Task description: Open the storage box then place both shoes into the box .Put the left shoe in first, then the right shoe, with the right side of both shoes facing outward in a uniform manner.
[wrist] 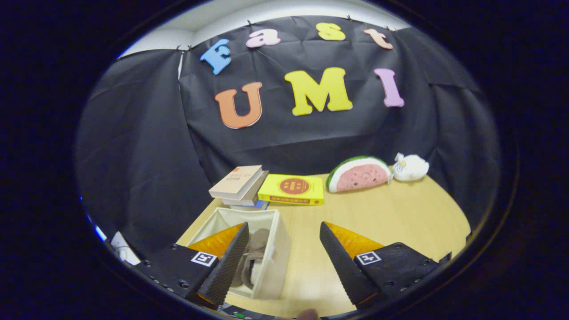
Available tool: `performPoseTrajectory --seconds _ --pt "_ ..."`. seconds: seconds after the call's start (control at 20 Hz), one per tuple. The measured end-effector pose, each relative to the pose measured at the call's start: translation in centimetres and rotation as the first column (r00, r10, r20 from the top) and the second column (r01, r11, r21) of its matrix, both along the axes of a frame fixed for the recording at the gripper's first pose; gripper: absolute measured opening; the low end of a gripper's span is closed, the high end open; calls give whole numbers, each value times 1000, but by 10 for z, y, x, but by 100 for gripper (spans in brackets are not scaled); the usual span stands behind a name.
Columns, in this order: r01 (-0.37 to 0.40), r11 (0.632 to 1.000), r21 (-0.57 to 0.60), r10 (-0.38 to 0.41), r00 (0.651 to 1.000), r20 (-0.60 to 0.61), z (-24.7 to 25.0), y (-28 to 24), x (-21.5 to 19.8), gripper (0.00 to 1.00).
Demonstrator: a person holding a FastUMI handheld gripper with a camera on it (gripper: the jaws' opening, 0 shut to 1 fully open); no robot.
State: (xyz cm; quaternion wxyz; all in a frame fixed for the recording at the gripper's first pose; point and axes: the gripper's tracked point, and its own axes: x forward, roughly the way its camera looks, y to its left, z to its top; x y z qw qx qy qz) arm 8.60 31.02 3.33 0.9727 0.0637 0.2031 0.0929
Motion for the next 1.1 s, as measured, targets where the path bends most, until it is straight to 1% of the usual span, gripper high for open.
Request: performPoseTrajectory --seconds 0.1,0.15,0.2,0.3,0.35,0.45,0.55,0.7,0.75,0.8,0.85,1.0,1.1 --pt "4 999 -42 1 990 138 26 -28 -11 96" --pt "1 998 -58 11 979 203 37 -40 -21 96" --pt "3 997 -73 15 968 250 45 -56 -30 96" --pt "-5 997 -76 28 952 305 52 -79 -52 96" --pt "-10 996 -85 35 951 308 59 -95 -63 96" --pt "-10 994 -106 45 944 328 51 -119 -82 95" --pt "-10 996 -89 41 936 350 42 -133 -100 95" --pt "-11 997 -78 43 911 410 44 -148 -117 95" --pt "-13 997 -77 44 906 420 44 -150 -119 96" --pt "-33 996 -82 66 898 436 48 -151 -121 96" --pt "-26 996 -83 60 893 446 50 -155 -118 96" --pt "-20 996 -90 58 892 448 47 -161 -112 95" --pt "-33 995 -90 69 900 430 41 -161 -108 95"
